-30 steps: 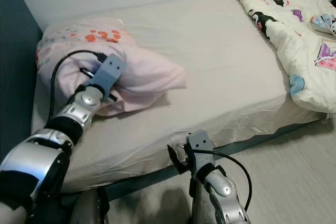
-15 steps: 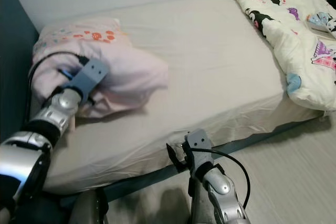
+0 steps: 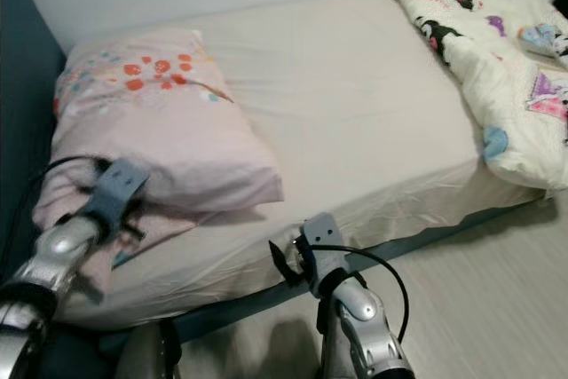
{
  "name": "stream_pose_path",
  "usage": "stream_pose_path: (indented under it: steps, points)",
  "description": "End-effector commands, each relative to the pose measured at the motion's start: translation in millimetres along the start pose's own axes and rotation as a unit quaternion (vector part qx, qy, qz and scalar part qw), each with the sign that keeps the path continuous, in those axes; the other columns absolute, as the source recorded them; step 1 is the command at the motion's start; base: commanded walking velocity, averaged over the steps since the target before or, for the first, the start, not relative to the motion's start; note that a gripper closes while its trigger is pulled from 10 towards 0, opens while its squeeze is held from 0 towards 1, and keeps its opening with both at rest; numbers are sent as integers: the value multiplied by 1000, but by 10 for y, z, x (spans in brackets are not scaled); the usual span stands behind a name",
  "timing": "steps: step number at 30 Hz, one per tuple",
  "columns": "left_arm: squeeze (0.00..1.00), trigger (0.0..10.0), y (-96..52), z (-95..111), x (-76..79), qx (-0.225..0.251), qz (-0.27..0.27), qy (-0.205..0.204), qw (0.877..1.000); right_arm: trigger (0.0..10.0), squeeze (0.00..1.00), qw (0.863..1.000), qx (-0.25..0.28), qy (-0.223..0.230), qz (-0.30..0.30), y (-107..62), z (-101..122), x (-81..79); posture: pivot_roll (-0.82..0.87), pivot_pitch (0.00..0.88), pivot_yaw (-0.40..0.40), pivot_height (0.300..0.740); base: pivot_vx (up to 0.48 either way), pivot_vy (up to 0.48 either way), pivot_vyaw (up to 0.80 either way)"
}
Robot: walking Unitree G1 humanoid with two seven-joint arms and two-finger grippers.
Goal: Clean up the room
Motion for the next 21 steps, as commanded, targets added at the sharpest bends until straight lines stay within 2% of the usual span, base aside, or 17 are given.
stream_pose_path:
  steps: [1, 2, 3, 5, 6, 7, 8, 9, 10, 11, 12, 14, 15, 16, 18, 20, 21]
  points:
    - [0, 10000, -104, 56, -70, 15, -9, -15, 1000, 10000, 0, 1000, -9, 8, 3, -31, -74, -47, 11, 201, -74, 536, 0, 0, 0]
    - [0, 10000, -238, 58, -52, 29, -22, -44, 998, 10000, 0, 1000, -9, 9, 2, -30, -78, -48, 11, 201, -74, 536, 0, 0, 0]
    - [0, 10000, -238, 58, -52, 29, -22, -44, 998, 10000, 0, 1000, -9, 9, 2, -30, -78, -48, 11, 201, -74, 536, 0, 0, 0]
    - [0, 10000, -562, 40, 74, 45, -68, -102, 991, 10000, 0, 1000, -9, 12, 1, -31, -94, -59, 26, 190, -70, 536, 0, 0, 0]
    - [0, 10000, -562, 40, 74, 45, -68, -102, 991, 10000, 0, 1000, -9, 12, 1, -31, -94, -59, 26, 190, -70, 536, 0, 0, 0]
    - [0, 10000, -674, 33, 134, 47, -87, -118, 988, 10000, 0, 1000, -9, 12, 1, -30, -99, -65, 26, 190, -70, 536, 0, 0, 0]
    - [0, 10000, -674, 33, 134, 47, -87, -118, 988, 10000, 0, 1000, -9, 12, 1, -30, -99, -65, 26, 190, -70, 536, 0, 0, 0]
    - [0, 10000, -799, 17, 221, 44, -112, -130, 984, 10000, 0, 1000, -9, 13, 2, -34, -105, -76, 28, 182, -68, 536, 0, 0, 0]
    - [0, 10000, -799, 17, 221, 44, -112, -130, 984, 10000, 0, 1000, -9, 13, 2, -34, -105, -76, 28, 182, -68, 536, 0, 0, 0]
    - [0, 10000, -914, 18, 307, 41, -133, -147, 979, 10000, 0, 1000, -9, 13, 4, -40, -114, -89, 33, 178, -67, 536, 0, 0, 0]
    - [0, 10000, -914, 18, 307, 41, -133, -147, 979, 10000, 0, 1000, -9, 13, 4, -40, -114, -89, 33, 178, -67, 536, 0, 0, 0]
    - [0, 10000, -1122, 71, 471, 31, -178, -201, 963, 10000, 0, 1000, -11, 15, 6, -41, -136, -102, 36, 162, -68, 536, 0, 0, 0]
    - [0, 10000, -1122, 71, 471, 31, -178, -201, 963, 10000, 0, 1000, -11, 15, 6, -41, -136, -102, 36, 162, -68, 536, 0, 0, 0]
    - [0, 10000, -1187, 99, 520, 26, -192, -220, 956, 10000, 0, 1000, -12, 15, 6, -39, -144, -105, 36, 160, -68, 536, 0, 0, 0]
    - [0, 10000, -1223, 118, 543, 23, -199, -233, 952, 10000, 0, 1000, -13, 16, 6, -34, -149, -105, 37, 154, -68, 536, 0, 0, 0]
    - [0, 10000, -1212, 124, 536, 24, -187, -245, 951, 10000, 0, 1000, -15, 17, 5, -22, -153, -102, 40, 145, -67, 536, 0, 0, 0]
    - [0, 10000, -1157, 118, 518, 29, -155, -246, 957, 10000, 0, 1000, -23, 15, 3, -12, -174, -96, 46, 137, -67, 536, 0, 0, 0]
Point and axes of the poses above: a point about 5 cm out from each wrist's last joint towards the gripper, its own y axis pointing out of the wrist towards the gripper, its own z axis along the axis of the wrist's last joint, x = y × z, the point moved 3 cm from there along y, pointing out of the wrist towards the gripper, and after that the axes turned 6 degrees about -y, right-handed, at the moved point
